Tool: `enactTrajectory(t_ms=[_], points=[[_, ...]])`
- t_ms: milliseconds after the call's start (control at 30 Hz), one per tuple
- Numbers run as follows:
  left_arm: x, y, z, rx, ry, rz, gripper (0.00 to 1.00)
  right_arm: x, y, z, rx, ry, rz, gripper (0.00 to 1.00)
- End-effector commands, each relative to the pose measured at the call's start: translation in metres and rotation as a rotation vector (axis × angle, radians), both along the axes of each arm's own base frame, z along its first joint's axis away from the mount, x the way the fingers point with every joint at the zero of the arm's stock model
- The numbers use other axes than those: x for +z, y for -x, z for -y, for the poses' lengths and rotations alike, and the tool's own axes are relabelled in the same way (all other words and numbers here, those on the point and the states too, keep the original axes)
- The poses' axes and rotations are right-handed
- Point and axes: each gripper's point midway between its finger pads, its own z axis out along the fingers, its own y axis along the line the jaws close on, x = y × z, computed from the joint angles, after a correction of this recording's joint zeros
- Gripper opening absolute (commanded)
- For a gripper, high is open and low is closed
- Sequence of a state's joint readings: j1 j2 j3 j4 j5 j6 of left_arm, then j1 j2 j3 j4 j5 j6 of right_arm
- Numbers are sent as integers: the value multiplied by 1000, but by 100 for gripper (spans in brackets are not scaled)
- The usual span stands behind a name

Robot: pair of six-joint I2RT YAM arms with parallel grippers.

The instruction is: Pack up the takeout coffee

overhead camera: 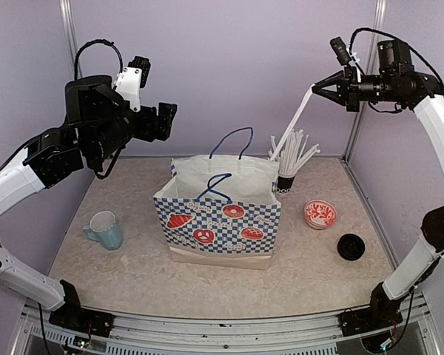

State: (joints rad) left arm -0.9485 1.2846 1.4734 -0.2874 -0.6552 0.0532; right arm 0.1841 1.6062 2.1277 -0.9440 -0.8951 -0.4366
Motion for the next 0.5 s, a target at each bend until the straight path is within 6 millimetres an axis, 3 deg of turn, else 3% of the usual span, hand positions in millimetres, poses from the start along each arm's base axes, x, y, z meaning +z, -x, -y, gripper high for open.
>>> enactTrajectory(t_ms=[0, 233, 467], points=[[11, 1, -12, 31, 38, 29, 94, 5, 38, -23, 163, -19, 13, 0], [10, 5, -16, 32, 72, 19, 94, 22, 97, -49, 312, -15, 77, 0], [13, 8, -19, 23, 91, 20, 93, 10, 103, -70, 340, 29, 75, 0]])
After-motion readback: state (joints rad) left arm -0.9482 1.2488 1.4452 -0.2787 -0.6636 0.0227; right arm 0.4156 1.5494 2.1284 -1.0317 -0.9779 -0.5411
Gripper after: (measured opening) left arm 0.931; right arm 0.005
